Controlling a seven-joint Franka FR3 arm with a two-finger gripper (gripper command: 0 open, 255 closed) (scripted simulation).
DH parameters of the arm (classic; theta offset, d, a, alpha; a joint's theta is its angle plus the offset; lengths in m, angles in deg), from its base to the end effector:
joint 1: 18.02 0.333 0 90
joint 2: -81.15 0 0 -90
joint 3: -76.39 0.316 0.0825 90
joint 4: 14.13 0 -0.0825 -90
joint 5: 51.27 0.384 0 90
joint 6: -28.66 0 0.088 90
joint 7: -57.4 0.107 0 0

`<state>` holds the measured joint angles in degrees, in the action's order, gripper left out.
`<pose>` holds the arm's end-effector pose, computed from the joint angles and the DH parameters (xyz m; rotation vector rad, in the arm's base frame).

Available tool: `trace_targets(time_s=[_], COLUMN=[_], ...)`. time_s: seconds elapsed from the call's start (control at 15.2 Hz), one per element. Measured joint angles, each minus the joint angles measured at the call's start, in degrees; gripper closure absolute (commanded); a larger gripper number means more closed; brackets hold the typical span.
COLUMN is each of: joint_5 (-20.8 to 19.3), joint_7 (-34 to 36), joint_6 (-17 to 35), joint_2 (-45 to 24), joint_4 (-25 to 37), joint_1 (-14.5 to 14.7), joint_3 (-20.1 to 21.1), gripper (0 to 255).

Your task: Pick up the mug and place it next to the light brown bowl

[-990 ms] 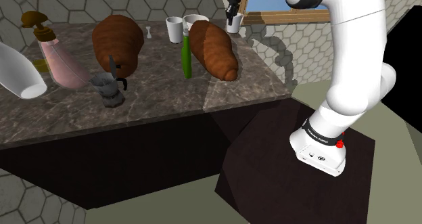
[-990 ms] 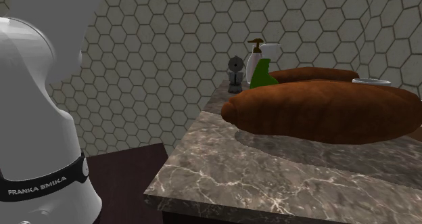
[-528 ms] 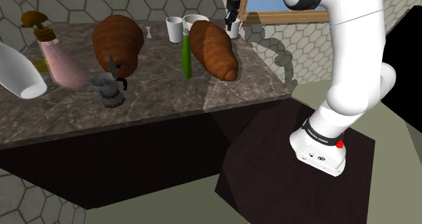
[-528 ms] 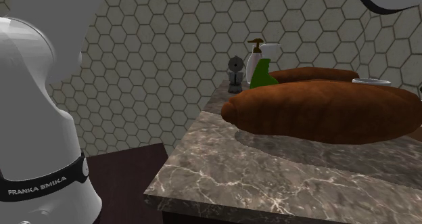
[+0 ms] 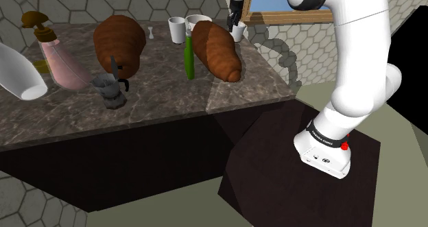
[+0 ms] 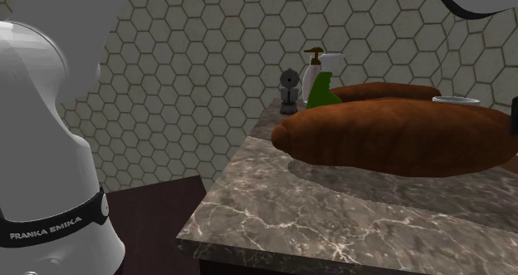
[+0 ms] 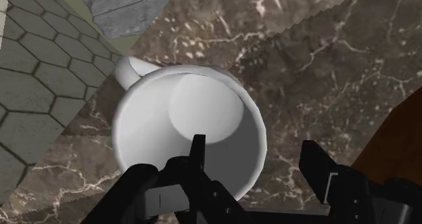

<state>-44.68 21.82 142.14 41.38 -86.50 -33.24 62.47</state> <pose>0.6725 -0.3153 0.3597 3.0730 0.1944 0.0166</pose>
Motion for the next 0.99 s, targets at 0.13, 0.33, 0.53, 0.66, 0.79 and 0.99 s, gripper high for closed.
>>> trace_targets(time_s=[0.13,0.33,0.53,0.66,0.79,0.99], joint_5=[0.0,-0.1,-0.3,-0.4,-0.4,-0.4], joint_7=[0.0,0.0,0.3,0.3,0.3,0.3], joint_6=[0.0,-0.6,-5.0,-5.8,-6.0,-6.0], joint_2=[0.0,0.2,1.1,1.6,1.8,1.9], joint_4=[0.0,0.4,4.0,4.4,4.2,4.2], joint_1=[0.0,0.0,0.0,0.0,0.0,0.0], joint_3=[0.0,0.0,-0.2,-0.2,-0.3,-0.3], gripper=[0,0,0,0,0,0])
